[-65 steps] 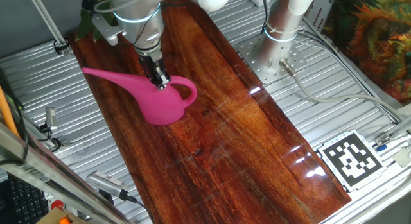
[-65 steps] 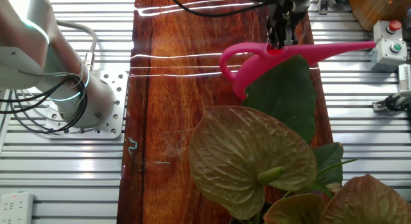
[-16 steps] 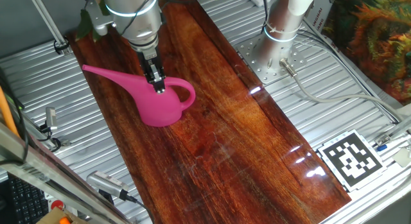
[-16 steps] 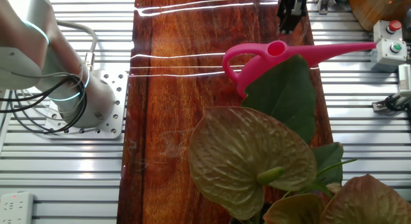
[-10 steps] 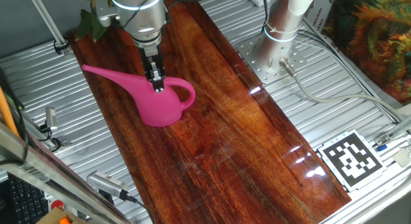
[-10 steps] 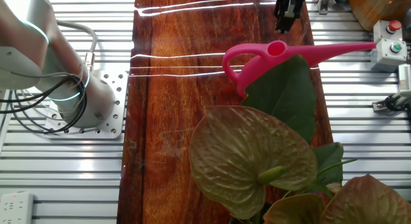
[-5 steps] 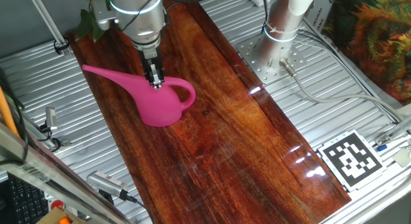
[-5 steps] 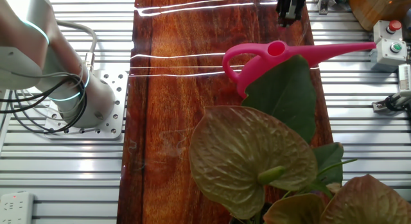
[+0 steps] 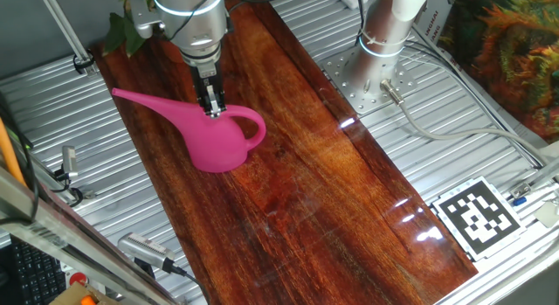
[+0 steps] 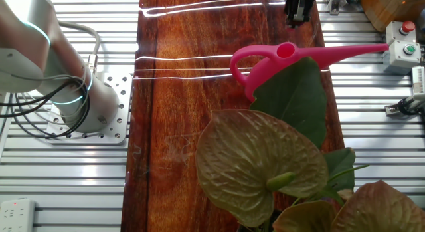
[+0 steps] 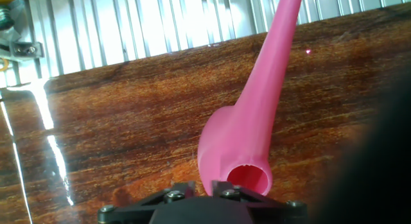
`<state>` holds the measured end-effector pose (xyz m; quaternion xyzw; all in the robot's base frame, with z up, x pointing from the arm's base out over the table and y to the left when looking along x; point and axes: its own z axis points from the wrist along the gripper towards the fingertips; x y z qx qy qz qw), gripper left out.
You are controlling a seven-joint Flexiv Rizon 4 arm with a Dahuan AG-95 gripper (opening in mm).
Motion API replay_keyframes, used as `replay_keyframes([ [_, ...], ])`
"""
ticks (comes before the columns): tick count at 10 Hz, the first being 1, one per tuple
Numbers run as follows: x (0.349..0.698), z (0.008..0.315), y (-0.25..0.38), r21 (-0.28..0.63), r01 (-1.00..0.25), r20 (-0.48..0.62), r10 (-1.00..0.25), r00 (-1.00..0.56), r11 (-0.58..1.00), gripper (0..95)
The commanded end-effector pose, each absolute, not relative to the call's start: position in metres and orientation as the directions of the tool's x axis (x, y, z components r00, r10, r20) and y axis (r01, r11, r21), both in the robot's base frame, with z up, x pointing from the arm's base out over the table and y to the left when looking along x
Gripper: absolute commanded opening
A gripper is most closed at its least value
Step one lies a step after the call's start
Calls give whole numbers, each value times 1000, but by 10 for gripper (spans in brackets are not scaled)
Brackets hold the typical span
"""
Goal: Water the plant
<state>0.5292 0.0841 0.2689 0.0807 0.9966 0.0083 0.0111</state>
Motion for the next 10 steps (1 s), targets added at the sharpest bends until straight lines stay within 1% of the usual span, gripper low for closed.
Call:
replay_keyframes([
  [1, 529, 270, 84, 17, 156, -23, 156, -987, 988, 570],
  [5, 529, 267, 84, 16, 162, -29, 163, -986, 987, 570],
  [10, 530, 249, 84, 16, 168, -41, 169, -985, 986, 570],
])
